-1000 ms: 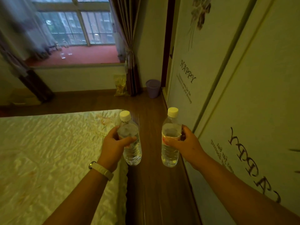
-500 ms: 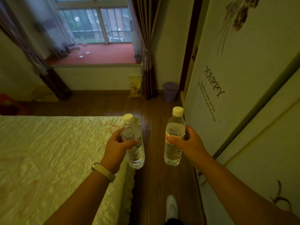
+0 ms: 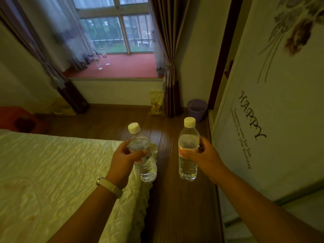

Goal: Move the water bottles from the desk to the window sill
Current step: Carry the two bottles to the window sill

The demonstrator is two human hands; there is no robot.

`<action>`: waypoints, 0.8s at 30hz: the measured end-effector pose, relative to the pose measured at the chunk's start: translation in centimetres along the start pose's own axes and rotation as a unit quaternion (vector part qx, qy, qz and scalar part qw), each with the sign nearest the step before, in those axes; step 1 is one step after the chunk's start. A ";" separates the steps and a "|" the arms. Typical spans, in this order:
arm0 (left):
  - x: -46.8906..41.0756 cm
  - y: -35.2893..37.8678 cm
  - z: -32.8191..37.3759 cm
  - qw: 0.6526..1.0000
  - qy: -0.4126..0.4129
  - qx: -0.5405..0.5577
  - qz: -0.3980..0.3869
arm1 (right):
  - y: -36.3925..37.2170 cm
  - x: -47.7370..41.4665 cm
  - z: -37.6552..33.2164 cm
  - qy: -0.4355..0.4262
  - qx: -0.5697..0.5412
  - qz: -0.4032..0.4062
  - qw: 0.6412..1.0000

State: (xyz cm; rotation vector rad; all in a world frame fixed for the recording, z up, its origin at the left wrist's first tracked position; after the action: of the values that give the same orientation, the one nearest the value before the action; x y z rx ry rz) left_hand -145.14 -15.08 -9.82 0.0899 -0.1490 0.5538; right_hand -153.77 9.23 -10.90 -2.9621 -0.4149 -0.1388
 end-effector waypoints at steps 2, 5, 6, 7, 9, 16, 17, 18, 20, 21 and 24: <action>-2.4 0.1 0.0 1.000 -0.003 0.001 0.006 | 0.3 -2.5 -0.2 0.000 0.003 -0.005 1.000; -6.3 -0.1 -0.1 1.000 -0.007 -0.005 0.005 | 1.4 -6.3 -0.3 0.002 0.008 -0.006 1.000; -8.0 -0.2 -0.2 1.000 -0.010 -0.003 0.003 | 1.9 -7.8 -0.3 0.004 0.010 -0.009 1.000; -9.8 -0.3 -0.2 1.000 -0.015 0.000 0.002 | 2.5 -9.3 -0.4 0.006 0.012 -0.012 1.000; -13.6 -0.4 -0.1 1.000 -0.018 0.002 -0.002 | 3.7 -12.7 -0.6 0.012 0.013 -0.015 1.000; -27.5 -0.6 1.9 0.998 -0.027 0.011 -0.050 | 8.5 -25.2 -2.1 0.029 0.013 0.015 0.999; -29.1 -0.6 2.2 0.998 -0.031 0.015 -0.053 | 9.1 -26.8 -2.7 0.026 0.020 0.015 0.999; -30.7 -0.6 2.7 0.998 -0.031 0.017 -0.057 | 9.5 -28.4 -3.2 0.022 0.026 0.018 0.999; -33.8 -0.6 3.5 0.998 -0.024 0.016 -0.063 | 10.4 -31.3 -4.1 0.014 0.030 0.030 0.999; -35.3 -0.6 3.7 0.998 -0.019 0.014 -0.064 | 10.7 -32.6 -4.5 0.010 0.028 0.036 0.999; -38.5 -0.7 4.3 0.998 -0.014 0.011 -0.062 | 11.7 -35.6 -5.7 0.001 0.033 0.037 0.999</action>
State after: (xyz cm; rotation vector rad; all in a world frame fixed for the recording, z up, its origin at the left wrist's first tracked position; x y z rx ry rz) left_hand -177.66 -36.09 -11.95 0.1271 -0.1634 0.4309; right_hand -184.96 -12.25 -10.76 -2.9068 -0.3019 -0.1159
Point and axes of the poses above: each hand's wrist, its own x-axis away from the middle knuckle, its own y-axis out of the palm, z = x × y, the point moved 1 cm from there along -x, towards the middle knuckle, and after that the axes turned 3 degrees about z, right-handed, at the moved point
